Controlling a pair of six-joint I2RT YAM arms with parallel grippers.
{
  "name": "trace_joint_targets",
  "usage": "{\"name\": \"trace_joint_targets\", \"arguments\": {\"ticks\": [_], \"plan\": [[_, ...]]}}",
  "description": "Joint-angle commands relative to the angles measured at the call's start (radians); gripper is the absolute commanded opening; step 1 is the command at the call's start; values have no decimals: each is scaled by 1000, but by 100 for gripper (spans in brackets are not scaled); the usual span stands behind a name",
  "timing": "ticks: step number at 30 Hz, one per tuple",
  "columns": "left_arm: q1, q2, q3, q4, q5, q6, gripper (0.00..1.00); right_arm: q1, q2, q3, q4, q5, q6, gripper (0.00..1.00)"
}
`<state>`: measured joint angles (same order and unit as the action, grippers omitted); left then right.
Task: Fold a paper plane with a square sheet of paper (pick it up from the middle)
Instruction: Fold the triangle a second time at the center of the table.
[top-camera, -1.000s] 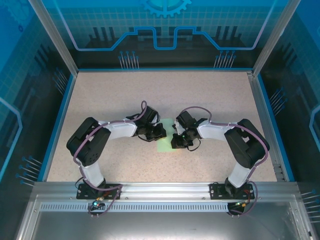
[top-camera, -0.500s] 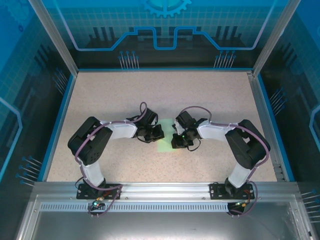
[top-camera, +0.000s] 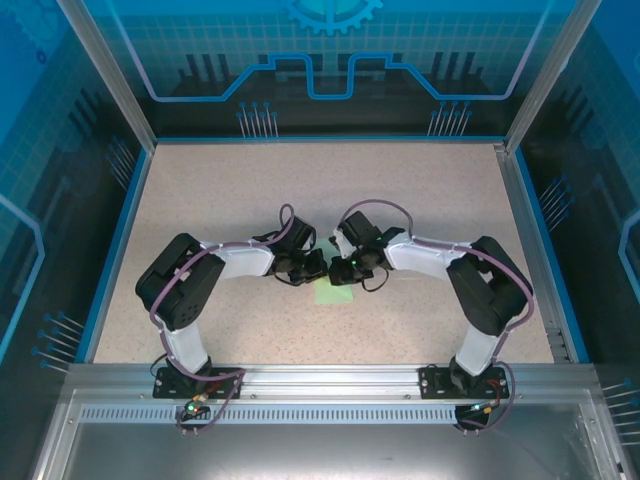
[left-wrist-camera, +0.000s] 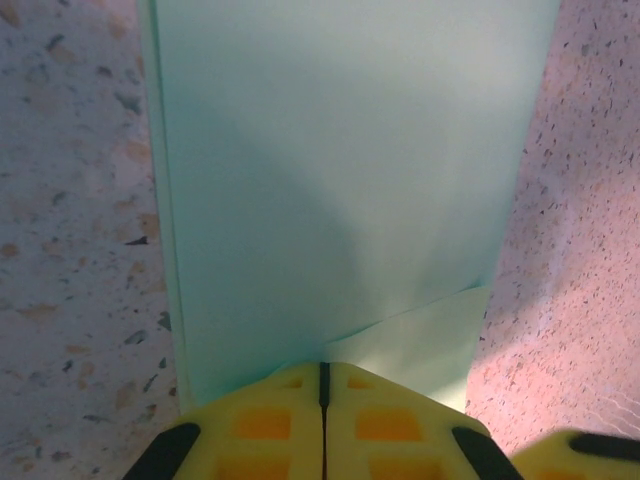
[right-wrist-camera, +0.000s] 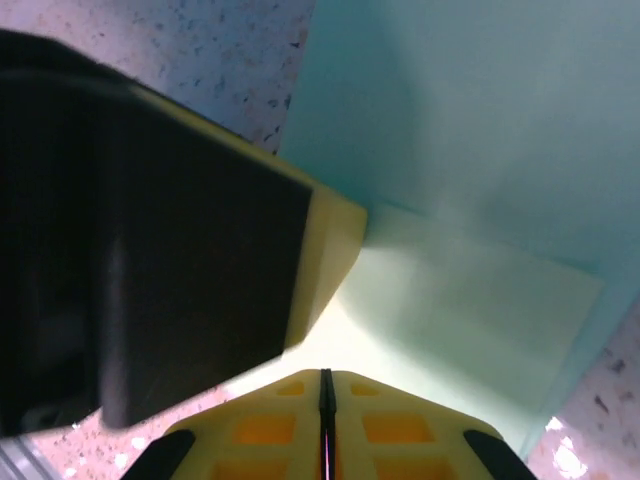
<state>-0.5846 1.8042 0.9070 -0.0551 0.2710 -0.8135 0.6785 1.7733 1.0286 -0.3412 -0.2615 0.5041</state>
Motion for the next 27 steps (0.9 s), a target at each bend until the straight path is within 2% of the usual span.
{"name": "trace_joint_targets", "arguments": {"ticks": [1,7,13,20,27], "plan": [[-1,42,-20,-34,-42,-9,6,12,51,22,20,3,-7,9],[-1,53,-12,-71,-70,-24,6,-6,66,-32,56,1,10,9],[0,75,-2,-98,-78,-24,5,-22,17,-140,43,-12,-6,9],[2,78,-1,-109,-82,-18,5,-61,-117,-294,1,-1,-10,9],[2,69,22,-113,-62,-3,6,-98,-259,-377,-30,9,3,9]]}}
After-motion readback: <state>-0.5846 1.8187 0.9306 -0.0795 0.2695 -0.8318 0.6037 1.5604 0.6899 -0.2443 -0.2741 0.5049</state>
